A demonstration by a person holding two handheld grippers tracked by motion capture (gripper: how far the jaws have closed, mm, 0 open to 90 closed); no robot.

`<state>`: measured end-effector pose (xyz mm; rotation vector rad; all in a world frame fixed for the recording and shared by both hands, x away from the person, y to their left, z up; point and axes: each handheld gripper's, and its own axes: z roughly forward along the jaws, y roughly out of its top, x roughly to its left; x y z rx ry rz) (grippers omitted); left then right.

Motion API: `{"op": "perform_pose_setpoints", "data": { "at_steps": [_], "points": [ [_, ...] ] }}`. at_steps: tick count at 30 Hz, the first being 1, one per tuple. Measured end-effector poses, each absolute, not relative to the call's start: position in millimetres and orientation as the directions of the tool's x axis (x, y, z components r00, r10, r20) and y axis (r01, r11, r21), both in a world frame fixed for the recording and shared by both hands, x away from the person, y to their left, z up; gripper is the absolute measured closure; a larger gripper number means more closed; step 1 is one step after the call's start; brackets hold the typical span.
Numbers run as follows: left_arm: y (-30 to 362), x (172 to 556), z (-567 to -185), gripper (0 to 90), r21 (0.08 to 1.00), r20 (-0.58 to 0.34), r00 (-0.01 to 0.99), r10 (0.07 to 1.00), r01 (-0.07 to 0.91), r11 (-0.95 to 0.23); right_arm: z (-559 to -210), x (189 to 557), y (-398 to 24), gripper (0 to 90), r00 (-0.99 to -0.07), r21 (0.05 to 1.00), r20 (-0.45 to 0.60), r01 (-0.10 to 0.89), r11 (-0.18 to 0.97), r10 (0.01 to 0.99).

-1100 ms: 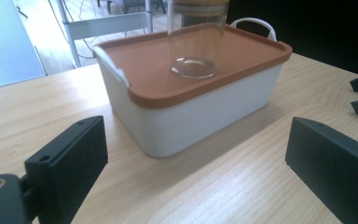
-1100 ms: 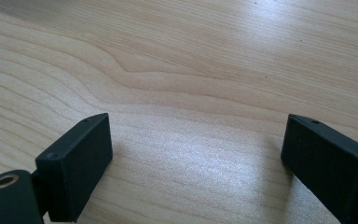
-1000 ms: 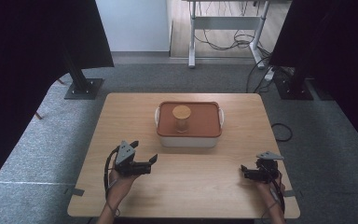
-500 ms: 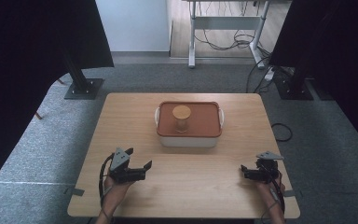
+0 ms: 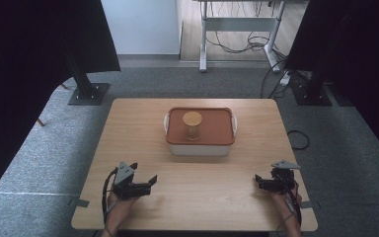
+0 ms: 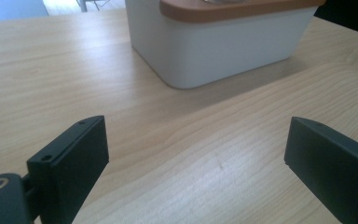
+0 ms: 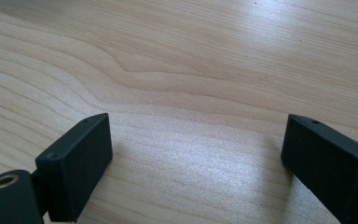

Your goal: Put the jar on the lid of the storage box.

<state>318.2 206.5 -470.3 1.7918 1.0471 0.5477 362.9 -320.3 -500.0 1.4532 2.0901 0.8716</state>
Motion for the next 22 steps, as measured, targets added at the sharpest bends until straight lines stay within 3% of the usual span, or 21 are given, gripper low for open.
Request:
{"op": "perform_pose_setpoints", "data": {
  "at_steps": [22],
  "points": [
    [214.8, 312.8, -500.5, 6.4, 0.822, -0.099, 0.503, 0.858, 0.528, -0.215, -500.0, 362.4, -320.0, 8.1, -0.340, 0.714, -0.006, 0.657, 0.242, 0.940]
  ]
}}
